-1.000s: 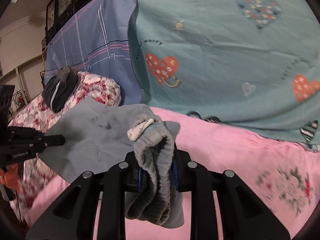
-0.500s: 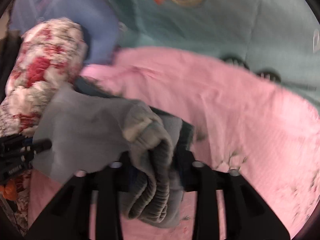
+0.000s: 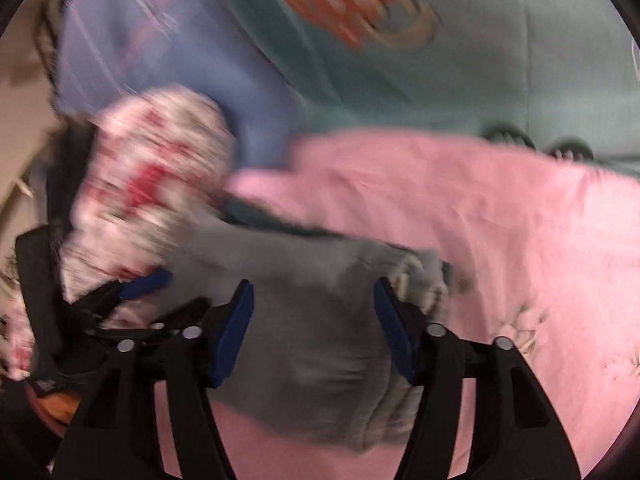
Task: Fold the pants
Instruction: 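Carry the folded sweatpants beside the floral pillow and lower them with both grippers, then open both grippers and withdraw from the folded sweatpants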
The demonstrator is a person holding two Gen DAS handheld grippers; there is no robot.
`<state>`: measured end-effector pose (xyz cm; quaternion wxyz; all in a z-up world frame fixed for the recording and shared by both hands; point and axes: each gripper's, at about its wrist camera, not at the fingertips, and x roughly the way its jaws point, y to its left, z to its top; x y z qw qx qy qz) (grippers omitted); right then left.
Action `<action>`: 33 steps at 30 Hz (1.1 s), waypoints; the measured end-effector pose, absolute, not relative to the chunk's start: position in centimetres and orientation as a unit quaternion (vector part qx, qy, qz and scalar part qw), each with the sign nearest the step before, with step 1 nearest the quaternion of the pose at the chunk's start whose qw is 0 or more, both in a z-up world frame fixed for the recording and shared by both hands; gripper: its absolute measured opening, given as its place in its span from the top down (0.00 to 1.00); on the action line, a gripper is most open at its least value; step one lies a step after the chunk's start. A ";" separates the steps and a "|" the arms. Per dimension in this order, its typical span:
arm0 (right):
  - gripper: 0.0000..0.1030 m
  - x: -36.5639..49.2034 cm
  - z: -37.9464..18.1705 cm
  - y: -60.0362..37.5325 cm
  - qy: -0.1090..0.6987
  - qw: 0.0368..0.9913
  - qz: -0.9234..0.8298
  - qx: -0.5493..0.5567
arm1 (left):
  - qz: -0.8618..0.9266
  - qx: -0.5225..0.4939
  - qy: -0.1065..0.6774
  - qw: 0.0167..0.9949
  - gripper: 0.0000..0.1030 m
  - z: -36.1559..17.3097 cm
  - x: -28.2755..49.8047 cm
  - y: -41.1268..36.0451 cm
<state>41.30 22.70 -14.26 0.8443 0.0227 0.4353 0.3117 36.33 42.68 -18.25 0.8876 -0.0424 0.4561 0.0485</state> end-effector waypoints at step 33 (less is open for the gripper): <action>0.01 20.0 -4.7 20.2 0.423 0.880 0.210 -0.055 | 0.118 -0.039 0.410 0.903 0.02 -3.2 14.6 38.3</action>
